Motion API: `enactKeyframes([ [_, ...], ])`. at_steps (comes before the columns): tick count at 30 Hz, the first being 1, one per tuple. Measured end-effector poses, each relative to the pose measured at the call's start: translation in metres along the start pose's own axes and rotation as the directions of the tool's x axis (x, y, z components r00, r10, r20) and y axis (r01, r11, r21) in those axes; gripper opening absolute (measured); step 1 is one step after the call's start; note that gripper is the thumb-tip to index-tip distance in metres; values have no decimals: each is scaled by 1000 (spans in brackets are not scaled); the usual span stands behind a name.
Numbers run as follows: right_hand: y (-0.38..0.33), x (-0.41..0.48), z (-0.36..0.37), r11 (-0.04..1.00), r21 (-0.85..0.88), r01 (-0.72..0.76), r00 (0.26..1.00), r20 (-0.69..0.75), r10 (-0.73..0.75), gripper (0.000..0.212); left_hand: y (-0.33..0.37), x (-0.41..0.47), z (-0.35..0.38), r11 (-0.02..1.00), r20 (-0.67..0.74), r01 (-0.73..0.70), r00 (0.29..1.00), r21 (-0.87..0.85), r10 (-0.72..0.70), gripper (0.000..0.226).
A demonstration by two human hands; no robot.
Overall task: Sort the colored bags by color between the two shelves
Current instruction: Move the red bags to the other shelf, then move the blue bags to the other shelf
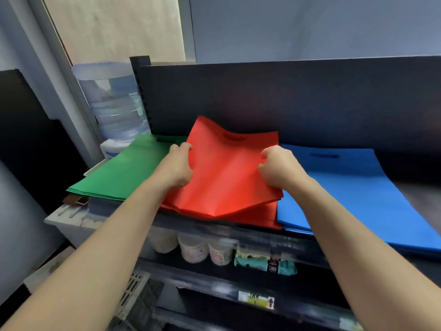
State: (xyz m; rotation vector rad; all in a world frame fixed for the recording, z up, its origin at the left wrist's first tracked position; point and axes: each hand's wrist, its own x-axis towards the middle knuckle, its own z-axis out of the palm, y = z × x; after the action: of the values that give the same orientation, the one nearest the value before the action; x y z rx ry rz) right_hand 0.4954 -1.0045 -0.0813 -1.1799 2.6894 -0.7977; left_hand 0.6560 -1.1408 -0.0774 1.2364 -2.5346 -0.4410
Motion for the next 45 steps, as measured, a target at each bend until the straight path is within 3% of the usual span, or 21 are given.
enactKeyframes([
  [7,2,1,18,990,-95,-102,995,-4,102,30,-21,22,19,1000,68,-20,998,23,18,58],
  [10,7,0,21,978,-147,-145,989,-49,139,18,-23,24,26,999,80,-9,997,35,6,52],
  [13,4,-2,18,956,-243,-163,983,-118,138,24,-21,24,28,992,32,-15,999,126,11,44],
  [16,0,-5,10,954,-290,-75,982,-186,21,29,-3,22,24,982,-54,-97,993,161,107,43],
  [20,5,-20,-16,966,-258,3,975,-216,-61,30,47,5,15,948,-124,-315,940,39,317,41],
  [26,66,-75,-96,971,-238,-33,922,-383,-62,30,163,-47,19,773,-236,-623,775,-123,587,33],
  [31,168,-146,-176,868,-385,-315,849,-522,77,29,294,-110,51,555,-192,-816,578,-163,793,32],
  [37,287,-270,-274,650,-356,-672,660,-686,306,26,447,-209,98,273,-217,-944,310,-184,926,31],
  [45,379,-429,-349,338,-180,-924,329,-825,460,34,597,-336,154,-76,-234,-942,3,-327,972,32],
])
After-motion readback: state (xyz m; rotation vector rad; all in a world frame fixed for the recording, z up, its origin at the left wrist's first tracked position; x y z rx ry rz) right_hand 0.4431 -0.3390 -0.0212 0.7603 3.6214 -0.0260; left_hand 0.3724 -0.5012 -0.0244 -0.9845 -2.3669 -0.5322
